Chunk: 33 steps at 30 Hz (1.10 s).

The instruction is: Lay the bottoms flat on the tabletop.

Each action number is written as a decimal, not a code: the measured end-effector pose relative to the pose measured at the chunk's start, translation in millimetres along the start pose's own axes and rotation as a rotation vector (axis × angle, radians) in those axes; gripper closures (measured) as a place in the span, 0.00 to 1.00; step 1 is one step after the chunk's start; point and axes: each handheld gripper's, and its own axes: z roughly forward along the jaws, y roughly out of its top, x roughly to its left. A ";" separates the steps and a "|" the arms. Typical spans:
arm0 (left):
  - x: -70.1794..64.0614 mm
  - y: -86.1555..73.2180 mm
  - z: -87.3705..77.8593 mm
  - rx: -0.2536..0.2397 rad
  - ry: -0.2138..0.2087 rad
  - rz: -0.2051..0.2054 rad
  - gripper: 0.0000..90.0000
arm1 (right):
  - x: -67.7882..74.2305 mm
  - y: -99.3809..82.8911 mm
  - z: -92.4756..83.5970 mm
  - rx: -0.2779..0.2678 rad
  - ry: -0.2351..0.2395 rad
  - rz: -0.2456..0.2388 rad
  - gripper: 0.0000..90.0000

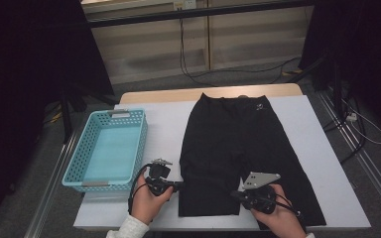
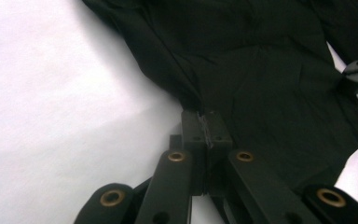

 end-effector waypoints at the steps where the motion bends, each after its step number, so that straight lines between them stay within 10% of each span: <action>1: 0.2 -0.6 -1.9 -0.004 0.004 -0.008 1.00 | 1.3 0.3 0.2 0.000 0.006 -0.004 0.98; 33: 7.1 -4.2 -18.6 0.018 0.004 -0.026 1.00 | 25.4 5.3 3.6 0.010 0.069 -0.054 0.98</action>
